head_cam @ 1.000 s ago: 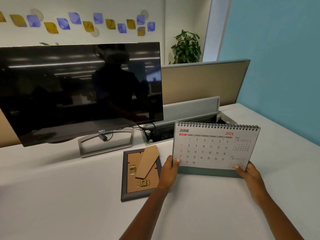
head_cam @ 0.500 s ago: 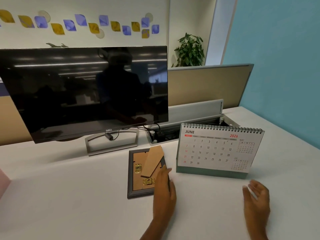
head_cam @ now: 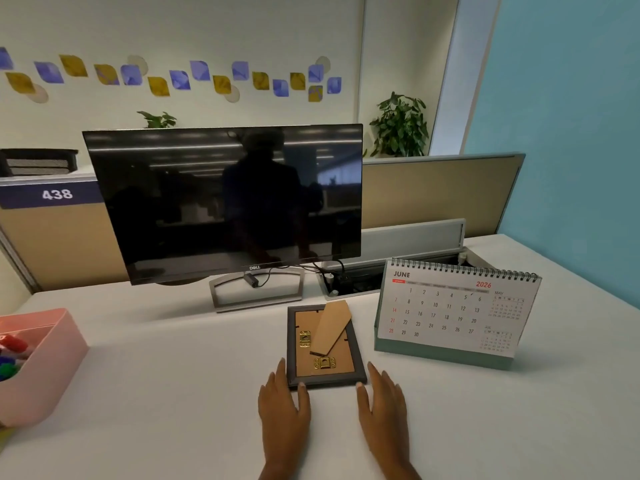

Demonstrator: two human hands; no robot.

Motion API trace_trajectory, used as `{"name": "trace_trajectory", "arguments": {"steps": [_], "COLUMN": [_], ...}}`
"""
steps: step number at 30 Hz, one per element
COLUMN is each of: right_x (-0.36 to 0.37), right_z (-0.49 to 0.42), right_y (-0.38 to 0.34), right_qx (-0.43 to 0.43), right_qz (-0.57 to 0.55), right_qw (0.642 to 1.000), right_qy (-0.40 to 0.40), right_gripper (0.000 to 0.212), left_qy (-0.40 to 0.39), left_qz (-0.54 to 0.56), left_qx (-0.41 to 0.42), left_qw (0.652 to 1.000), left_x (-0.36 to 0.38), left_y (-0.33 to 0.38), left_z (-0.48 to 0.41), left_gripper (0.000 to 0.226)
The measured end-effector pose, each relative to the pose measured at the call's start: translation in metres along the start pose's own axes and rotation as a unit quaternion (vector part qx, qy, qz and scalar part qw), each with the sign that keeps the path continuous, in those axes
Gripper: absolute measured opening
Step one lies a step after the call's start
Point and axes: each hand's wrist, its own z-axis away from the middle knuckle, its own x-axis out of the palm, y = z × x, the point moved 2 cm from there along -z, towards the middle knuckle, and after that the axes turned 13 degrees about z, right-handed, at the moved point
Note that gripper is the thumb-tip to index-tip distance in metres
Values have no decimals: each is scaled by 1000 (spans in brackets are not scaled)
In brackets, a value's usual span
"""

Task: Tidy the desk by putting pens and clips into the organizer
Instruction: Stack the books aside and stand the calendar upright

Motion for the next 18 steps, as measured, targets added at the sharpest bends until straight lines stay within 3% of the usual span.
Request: {"name": "trace_trajectory", "arguments": {"steps": [6, 10, 14, 16, 18], "right_x": [-2, -7, -9, -14, -25], "right_z": [1, 2, -2, -4, -4], "right_y": [-5, -8, -4, -2, -8], "right_qx": [-22, -45, -54, -57, -81], "right_qz": [-29, -42, -116, -134, -129], "right_qw": [999, 998, 989, 985, 983], "right_qy": [21, 32, 73, 89, 103], "right_gripper": [38, 53, 95, 99, 88], "left_qy": [-39, -51, -43, -45, -42], "left_qz": [108, 158, 210, 222, 226], "left_qx": [-2, 1, -10, -5, 13], "left_qw": [993, 986, 977, 974, 973], "left_x": [-13, -19, -21, -25, -31], "left_y": [4, 5, 8, 12, 20], "left_z": [1, -1, 1, 4, 5], "left_gripper": [53, 63, 56, 55, 55]}}
